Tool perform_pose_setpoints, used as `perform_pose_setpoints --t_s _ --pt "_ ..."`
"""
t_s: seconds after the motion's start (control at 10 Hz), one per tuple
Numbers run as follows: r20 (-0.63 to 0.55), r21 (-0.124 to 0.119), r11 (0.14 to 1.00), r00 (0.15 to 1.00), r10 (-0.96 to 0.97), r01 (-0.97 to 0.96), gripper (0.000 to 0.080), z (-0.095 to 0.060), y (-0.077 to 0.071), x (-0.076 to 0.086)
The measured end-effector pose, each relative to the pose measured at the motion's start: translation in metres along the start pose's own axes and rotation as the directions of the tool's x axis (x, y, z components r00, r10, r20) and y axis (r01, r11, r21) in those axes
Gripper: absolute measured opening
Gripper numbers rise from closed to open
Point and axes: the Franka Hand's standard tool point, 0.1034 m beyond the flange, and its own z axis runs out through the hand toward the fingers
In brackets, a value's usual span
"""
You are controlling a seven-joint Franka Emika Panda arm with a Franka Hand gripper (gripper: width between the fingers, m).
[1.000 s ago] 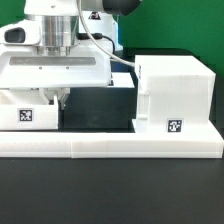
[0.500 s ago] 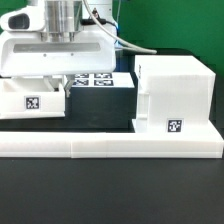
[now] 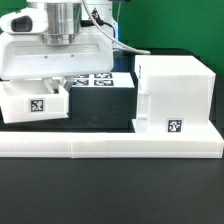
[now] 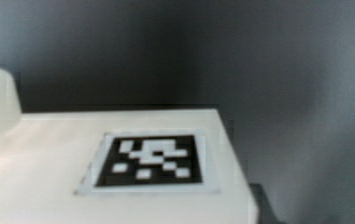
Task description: Assemble drawer
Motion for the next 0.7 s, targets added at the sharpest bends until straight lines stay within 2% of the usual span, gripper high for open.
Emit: perform_pose_setpoints --t_s 0.2,0.3,0.7 --pt "0.023 0.010 0.984 0.984 -0.176 0.176 0.0042 -0.004 -0.005 0.009" --pt "0.034 -0.001 0.964 0.963 -0.267 0.268 0.0042 -0.006 -0.009 0.014" --pt "0.045 0.005 0.879 0.878 -0.477 0.477 0.0042 -0.003 -0.005 0.009"
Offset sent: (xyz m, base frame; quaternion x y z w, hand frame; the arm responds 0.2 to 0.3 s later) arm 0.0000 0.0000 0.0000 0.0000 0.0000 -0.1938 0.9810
